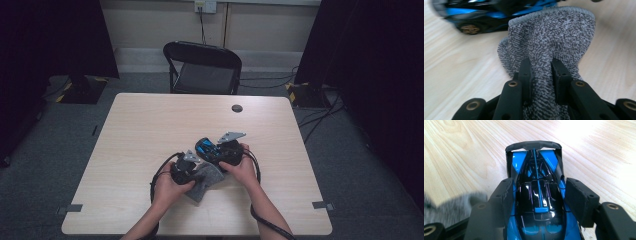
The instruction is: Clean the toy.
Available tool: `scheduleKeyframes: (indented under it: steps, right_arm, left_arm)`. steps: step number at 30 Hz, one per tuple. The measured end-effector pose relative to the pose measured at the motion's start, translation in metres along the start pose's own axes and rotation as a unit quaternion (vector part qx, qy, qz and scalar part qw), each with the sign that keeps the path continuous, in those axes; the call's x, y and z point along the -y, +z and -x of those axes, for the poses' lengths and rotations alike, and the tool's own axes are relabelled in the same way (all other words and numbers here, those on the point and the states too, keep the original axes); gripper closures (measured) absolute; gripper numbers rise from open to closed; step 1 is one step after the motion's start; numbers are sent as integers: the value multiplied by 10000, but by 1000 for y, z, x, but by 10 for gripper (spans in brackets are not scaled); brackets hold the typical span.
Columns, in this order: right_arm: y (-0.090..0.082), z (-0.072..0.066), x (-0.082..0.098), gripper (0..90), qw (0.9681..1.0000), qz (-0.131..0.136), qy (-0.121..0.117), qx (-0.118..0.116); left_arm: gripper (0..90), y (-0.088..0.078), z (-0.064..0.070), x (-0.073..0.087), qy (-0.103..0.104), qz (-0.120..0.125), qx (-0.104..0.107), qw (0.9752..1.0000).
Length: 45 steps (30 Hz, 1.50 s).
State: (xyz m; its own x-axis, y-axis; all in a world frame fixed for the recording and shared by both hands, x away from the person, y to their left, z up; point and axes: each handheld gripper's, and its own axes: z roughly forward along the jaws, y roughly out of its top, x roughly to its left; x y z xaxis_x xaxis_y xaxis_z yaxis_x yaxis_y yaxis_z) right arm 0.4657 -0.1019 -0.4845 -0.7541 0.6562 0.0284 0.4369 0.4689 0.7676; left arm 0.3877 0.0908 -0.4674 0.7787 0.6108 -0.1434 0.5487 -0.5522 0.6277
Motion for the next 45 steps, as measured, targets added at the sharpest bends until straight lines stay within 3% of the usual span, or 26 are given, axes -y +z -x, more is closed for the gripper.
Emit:
scheduleKeyframes:
  steps: [7, 17, 20, 26, 37, 45]
  right_arm:
    - [0, 0, -1, 408, 10000, -25, -8, -10]
    - [0, 1, 0, 408, 10000, -15, 1, -18]
    - [0, 1, 0, 408, 10000, -19, 1, -19]
    - [0, 0, -1, 408, 10000, -30, -6, -16]
    - [0, 1, -1, 408, 10000, -28, -17, -26]
    - [0, 1, -1, 408, 10000, -22, -18, -29]
  left_arm:
    - [728, 11, 19, -7, 244, -70, 253, 9994]
    - [724, 27, 27, -15, 249, -17, 504, 9984]
    - [724, 29, 23, -15, 132, 6, 544, 9984]
    - [722, 28, 17, -15, 57, 23, 450, 9990]
    - [720, 17, -5, -11, -78, -44, 76, 9999]
    - [719, 12, -15, -7, -214, -18, -9, 9998]
